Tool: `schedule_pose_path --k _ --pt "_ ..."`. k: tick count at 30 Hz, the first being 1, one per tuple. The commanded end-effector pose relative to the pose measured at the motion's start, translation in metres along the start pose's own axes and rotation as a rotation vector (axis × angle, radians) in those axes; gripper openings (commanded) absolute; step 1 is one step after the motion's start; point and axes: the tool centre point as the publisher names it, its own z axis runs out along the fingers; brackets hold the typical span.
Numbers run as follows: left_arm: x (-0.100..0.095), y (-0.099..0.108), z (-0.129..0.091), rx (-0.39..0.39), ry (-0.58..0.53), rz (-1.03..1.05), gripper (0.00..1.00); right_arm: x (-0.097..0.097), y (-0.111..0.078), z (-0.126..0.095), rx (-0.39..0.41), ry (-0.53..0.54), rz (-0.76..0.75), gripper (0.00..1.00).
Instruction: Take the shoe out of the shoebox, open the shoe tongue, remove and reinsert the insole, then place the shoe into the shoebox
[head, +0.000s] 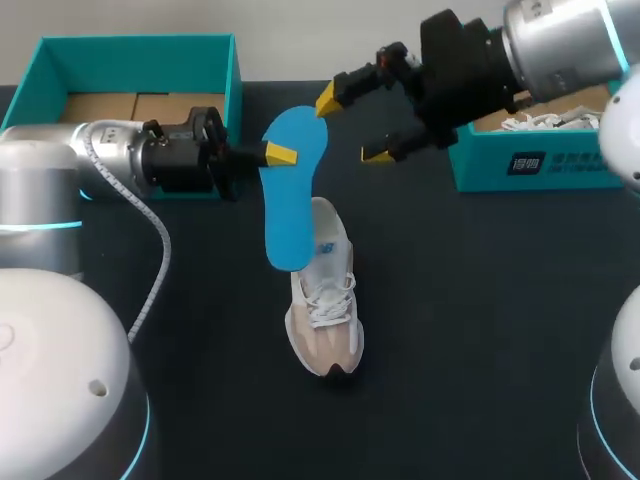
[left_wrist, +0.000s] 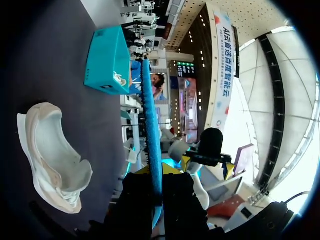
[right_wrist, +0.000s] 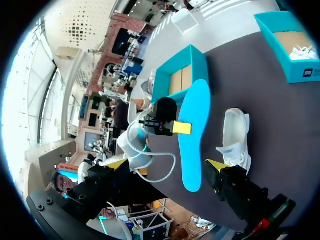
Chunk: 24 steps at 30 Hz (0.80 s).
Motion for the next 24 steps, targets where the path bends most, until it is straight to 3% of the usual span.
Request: schedule_pose_path --k 1,9,24 --pt "-0.001 0.000 0.003 -0.002 -0.004 0.002 0.00 0.017 0.011 0.017 0.014 -0.400 0.008 1.00" --pt "-0.001 0.000 0.002 0.008 -0.010 -0.009 0.00 0.026 0.007 0.022 -0.025 -0.554 0.035 1.00" --pt "-0.002 0.001 0.000 0.016 -0.013 -0.009 0.00 0.041 0.014 0.033 0.029 -0.886 0.076 1.00"
